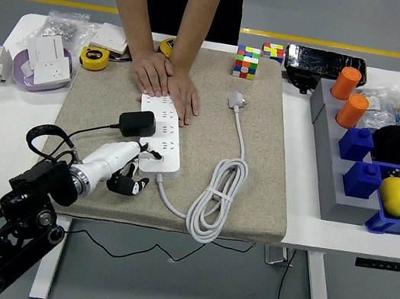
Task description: Pick up the plug,place it near the board,insert it into the board,press the button
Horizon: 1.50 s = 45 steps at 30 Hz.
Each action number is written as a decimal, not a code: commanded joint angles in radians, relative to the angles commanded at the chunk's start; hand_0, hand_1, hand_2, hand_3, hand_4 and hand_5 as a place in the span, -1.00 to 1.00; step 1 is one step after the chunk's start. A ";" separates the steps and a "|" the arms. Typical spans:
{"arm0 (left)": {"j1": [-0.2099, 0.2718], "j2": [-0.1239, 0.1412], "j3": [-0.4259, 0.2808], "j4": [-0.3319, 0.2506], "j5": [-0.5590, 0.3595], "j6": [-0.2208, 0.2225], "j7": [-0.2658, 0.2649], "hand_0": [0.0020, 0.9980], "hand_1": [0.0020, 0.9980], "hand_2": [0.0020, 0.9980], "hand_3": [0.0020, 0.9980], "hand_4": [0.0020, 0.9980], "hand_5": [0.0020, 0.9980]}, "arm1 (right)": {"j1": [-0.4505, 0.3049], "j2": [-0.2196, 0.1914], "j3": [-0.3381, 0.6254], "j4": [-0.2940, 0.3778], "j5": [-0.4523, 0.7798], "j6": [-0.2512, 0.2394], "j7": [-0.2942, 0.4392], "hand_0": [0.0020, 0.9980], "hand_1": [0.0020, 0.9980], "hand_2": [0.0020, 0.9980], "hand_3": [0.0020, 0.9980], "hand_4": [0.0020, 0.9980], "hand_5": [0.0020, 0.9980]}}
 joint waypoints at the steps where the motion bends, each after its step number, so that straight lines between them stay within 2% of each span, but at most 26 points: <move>1: 0.000 0.000 0.000 0.001 0.001 -0.003 0.002 -0.62 -1.00 -0.71 0.49 0.19 -1.00 | 0.000 0.000 0.000 0.000 0.000 0.000 0.000 0.66 0.53 0.51 0.58 1.00 0.68; 10: 0.006 0.001 -0.007 -0.019 -0.011 0.014 -0.015 -0.61 -1.00 -0.71 0.45 0.15 -1.00 | -0.002 0.000 -0.003 0.000 0.000 0.000 -0.001 0.66 0.53 0.51 0.58 1.00 0.68; 14: 0.007 0.004 -0.017 -0.060 -0.058 0.000 -0.023 -0.61 -0.99 -0.71 0.39 0.19 -1.00 | -0.002 0.000 -0.005 0.000 0.002 0.000 -0.001 0.66 0.52 0.51 0.58 1.00 0.68; 18: 0.005 0.004 -0.030 -0.113 -0.082 0.018 -0.042 -0.61 -0.99 -0.71 0.39 0.19 -1.00 | -0.001 0.000 -0.005 0.000 0.003 0.000 -0.001 0.66 0.52 0.51 0.58 1.00 0.68; 19: 0.003 0.002 -0.035 -0.125 -0.097 0.036 -0.058 -0.56 -0.92 -0.67 0.34 0.04 -1.00 | -0.001 0.000 -0.004 0.000 0.003 -0.001 -0.002 0.66 0.52 0.51 0.58 1.00 0.68; 22: -0.001 -0.004 -0.042 -0.126 -0.172 0.123 -0.123 -0.56 -0.92 -0.67 0.34 0.04 -1.00 | -0.001 0.001 -0.005 0.000 0.004 0.000 -0.001 0.66 0.52 0.51 0.58 1.00 0.68; 24: -0.007 -0.013 -0.052 -0.099 -0.261 0.194 -0.185 -0.56 -0.92 -0.67 0.34 0.04 -1.00 | -0.001 0.002 -0.007 0.000 0.006 -0.001 -0.001 0.66 0.52 0.51 0.58 1.00 0.68; 25: -0.009 -0.017 -0.056 -0.087 -0.297 0.215 -0.206 -0.19 -0.23 -0.11 0.19 0.55 -0.96 | -0.001 0.002 -0.007 0.000 0.006 -0.001 -0.001 0.66 0.52 0.51 0.58 1.00 0.68; 28: -0.021 -0.036 -0.072 -0.042 -0.419 0.284 -0.280 -0.19 -0.23 -0.11 0.19 0.55 -0.96 | -0.002 0.002 -0.007 0.000 0.007 -0.001 -0.002 0.66 0.52 0.51 0.58 1.00 0.68; 30: -0.033 -0.049 -0.073 -0.010 -0.503 0.314 -0.331 -0.19 -0.23 -0.11 0.19 0.55 -0.96 | -0.002 0.002 -0.006 0.000 0.004 0.000 -0.003 0.66 0.52 0.51 0.58 1.00 0.68; 31: -0.039 -0.056 -0.075 0.010 -0.549 0.321 -0.358 0.15 0.35 0.16 0.05 0.75 -0.87 | -0.002 0.002 -0.005 0.000 0.003 0.000 -0.003 0.66 0.52 0.51 0.58 1.00 0.68; 33: -0.046 -0.066 -0.081 0.036 -0.633 0.318 -0.387 0.15 0.35 0.16 0.05 0.75 -0.87 | -0.001 0.002 -0.007 0.000 0.006 0.000 -0.002 0.66 0.52 0.51 0.58 1.00 0.68; 36: -0.054 -0.077 -0.089 0.071 -0.757 0.291 -0.404 0.15 0.35 0.16 0.05 0.75 -0.87 | 0.001 0.003 -0.008 0.000 0.006 0.000 -0.002 0.66 0.52 0.51 0.58 1.00 0.68; 37: -0.055 -0.079 -0.089 0.077 -0.796 0.286 -0.405 0.52 0.65 0.57 0.61 1.00 -0.60 | 0.001 0.003 -0.008 0.000 0.007 0.000 -0.002 0.66 0.52 0.51 0.58 1.00 0.68; 40: -0.068 -0.086 -0.091 0.121 -0.939 0.274 -0.402 0.52 0.65 0.57 0.61 1.00 -0.60 | 0.002 0.004 -0.009 0.000 0.007 0.000 -0.003 0.66 0.52 0.51 0.58 1.00 0.68; 42: -0.075 -0.088 -0.088 0.140 -0.997 0.280 -0.398 0.52 0.65 0.57 0.61 1.00 -0.60 | 0.002 0.004 -0.009 0.000 0.008 0.000 -0.003 0.66 0.52 0.51 0.58 1.00 0.68; 43: -0.081 -0.090 -0.086 0.152 -1.018 0.289 -0.397 0.59 0.69 0.64 0.58 1.00 -0.64 | 0.002 0.004 -0.009 0.000 0.007 0.000 -0.003 0.66 0.52 0.51 0.58 1.00 0.68; 45: -0.091 -0.094 -0.085 0.175 -1.014 0.293 -0.394 0.59 0.69 0.64 0.58 1.00 -0.64 | 0.002 0.004 -0.010 0.000 0.008 0.000 -0.002 0.66 0.52 0.51 0.58 1.00 0.68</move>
